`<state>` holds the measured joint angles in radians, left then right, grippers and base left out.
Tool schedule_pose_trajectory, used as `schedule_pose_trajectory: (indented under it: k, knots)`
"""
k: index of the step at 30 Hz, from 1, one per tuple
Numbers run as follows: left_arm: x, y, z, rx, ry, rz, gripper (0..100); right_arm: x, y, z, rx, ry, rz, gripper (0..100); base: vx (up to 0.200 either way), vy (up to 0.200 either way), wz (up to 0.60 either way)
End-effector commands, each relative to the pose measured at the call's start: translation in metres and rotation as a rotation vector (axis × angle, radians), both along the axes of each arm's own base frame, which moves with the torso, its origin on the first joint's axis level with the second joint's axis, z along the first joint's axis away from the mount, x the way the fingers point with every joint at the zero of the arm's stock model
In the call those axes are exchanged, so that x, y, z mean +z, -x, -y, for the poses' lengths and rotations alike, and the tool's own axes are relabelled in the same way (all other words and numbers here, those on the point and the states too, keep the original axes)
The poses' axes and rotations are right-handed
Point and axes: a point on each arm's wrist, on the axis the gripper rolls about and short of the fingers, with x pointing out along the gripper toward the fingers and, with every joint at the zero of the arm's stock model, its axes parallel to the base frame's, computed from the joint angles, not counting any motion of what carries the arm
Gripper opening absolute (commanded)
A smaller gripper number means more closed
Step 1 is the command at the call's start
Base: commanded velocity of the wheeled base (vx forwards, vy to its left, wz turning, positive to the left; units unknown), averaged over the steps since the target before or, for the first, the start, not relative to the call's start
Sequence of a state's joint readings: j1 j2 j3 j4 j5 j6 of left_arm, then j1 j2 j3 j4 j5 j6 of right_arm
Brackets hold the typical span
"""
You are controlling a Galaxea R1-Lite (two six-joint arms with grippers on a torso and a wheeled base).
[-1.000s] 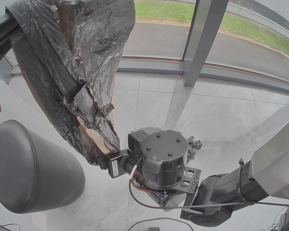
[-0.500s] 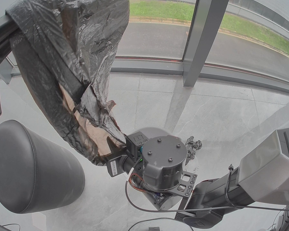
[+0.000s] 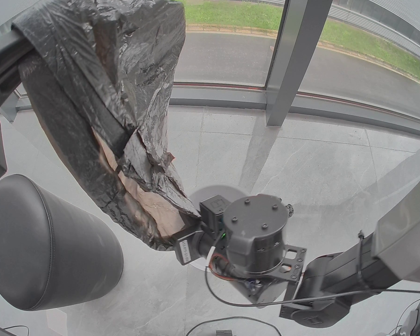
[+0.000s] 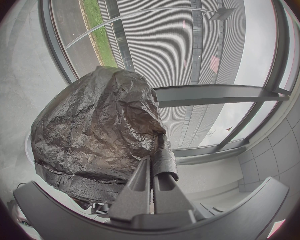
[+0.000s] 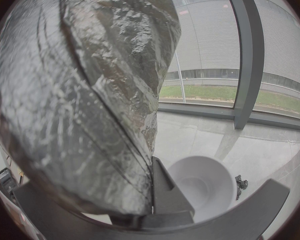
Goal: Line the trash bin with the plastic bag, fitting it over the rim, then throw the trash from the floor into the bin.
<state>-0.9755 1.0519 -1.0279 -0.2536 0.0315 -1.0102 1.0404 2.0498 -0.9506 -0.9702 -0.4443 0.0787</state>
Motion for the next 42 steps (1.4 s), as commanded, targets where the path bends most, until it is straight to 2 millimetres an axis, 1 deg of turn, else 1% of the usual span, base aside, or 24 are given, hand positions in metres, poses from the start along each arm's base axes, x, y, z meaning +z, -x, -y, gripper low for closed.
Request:
schedule_pose_trajectory:
  k: [1,3,6,8,9,10,12,14,15,16,17,19,21,22,23,24,28,30,35,36,37,38,42]
  knots:
    - [-0.023,-0.011,0.001,-0.045,-0.078,-0.012,0,0.037,0.006,0.061,0.026,-0.002,-0.083,0,0.0,0.0,0.0]
    - [-0.033,-0.017,-0.002,-0.077,-0.09,-0.008,0,0.052,0.011,0.084,0.068,0.008,-0.18,0,0.0,0.0,0.0]
    - [-0.044,-0.023,-0.004,-0.084,-0.097,-0.001,0,0.068,0.011,0.101,0.124,-0.032,-0.295,0,0.0,0.0,0.0]
    - [-0.056,-0.025,-0.005,-0.118,-0.101,0.011,0,0.084,0.007,0.121,0.155,-0.05,-0.407,0,0.0,0.0,0.0]
    - [-0.056,-0.025,-0.005,-0.118,-0.101,0.011,0,0.084,0.007,0.121,0.155,-0.05,-0.407,0,0.0,0.0,0.0]
    - [-0.065,-0.026,-0.005,-0.147,-0.107,0.017,0,0.095,0.005,0.131,0.17,-0.055,-0.48,0,0.0,0.0,0.0]
    - [-0.074,-0.029,-0.005,-0.172,-0.115,0.017,0,0.106,0.003,0.137,0.183,-0.077,-0.577,0,0.0,0.0,0.0]
    - [-0.082,-0.032,-0.005,-0.199,-0.124,0.015,0,0.115,0.003,0.141,0.196,-0.11,-0.663,0,0.0,0.0,0.0]
    - [-0.083,-0.032,-0.004,-0.202,-0.124,0.016,0,0.116,0.002,0.141,0.197,-0.113,-0.668,0,0.0,0.0,0.0]
    - [-0.092,-0.036,-0.002,-0.238,-0.14,0.006,0,0.124,0.002,0.143,0.229,-0.154,-0.751,0,0.0,0.0,0.0]
    - [-0.101,-0.041,0.0,-0.257,-0.154,-0.009,0,0.125,0.002,0.142,0.274,-0.182,-0.809,0,0.0,0.0,0.0]
    - [-0.103,-0.041,0.001,-0.26,-0.157,-0.012,0,0.125,0.002,0.142,0.283,-0.186,-0.819,0,0.0,0.0,0.0]
    - [-0.113,-0.046,0.005,-0.266,-0.171,-0.034,0,0.124,0.001,0.141,0.305,-0.205,-0.858,0,0.0,0.0,0.0]
    - [-0.121,-0.05,0.008,-0.268,-0.185,-0.059,0,0.124,0.003,0.141,0.316,-0.214,-0.887,0,0.0,0.0,0.0]
    - [-0.123,-0.051,0.009,-0.269,-0.188,-0.064,0,0.123,0.004,0.141,0.319,-0.215,-0.896,0,0.0,0.0,0.0]
    - [-0.132,-0.056,0.012,-0.27,-0.204,-0.091,0,0.123,0.006,0.142,0.33,-0.209,-0.927,0,0.0,0.0,0.0]
    - [-0.147,-0.066,0.019,-0.267,-0.228,-0.138,0,0.122,0.011,0.144,0.35,-0.192,-0.988,0,0.0,0.0,0.0]
    - [-0.154,-0.072,0.023,-0.269,-0.24,-0.168,0,0.118,0.009,0.143,0.343,-0.18,-1.015,0,0.0,0.0,0.0]
    - [-0.157,-0.078,0.027,-0.264,-0.217,-0.243,0,0.108,0.004,0.14,0.326,-0.167,-1.046,0,0.0,0.0,0.0]
    - [-0.158,-0.083,0.024,-0.239,-0.181,-0.31,0,0.103,0.001,0.14,0.311,-0.161,-1.062,0,0.0,0.0,0.0]
    - [-0.158,-0.083,0.024,-0.239,-0.181,-0.31,0,0.103,0.001,0.14,0.311,-0.161,-1.062,0,0.0,0.0,0.0]
    - [-0.159,-0.088,0.019,-0.209,-0.157,-0.35,0,0.098,0.0,0.139,0.302,-0.155,-1.08,0,0.0,0.0,0.0]
    - [-0.164,-0.09,0.012,-0.178,-0.148,-0.394,0,0.083,-0.006,0.135,0.279,-0.132,-1.121,0,0.0,0.0,0.0]
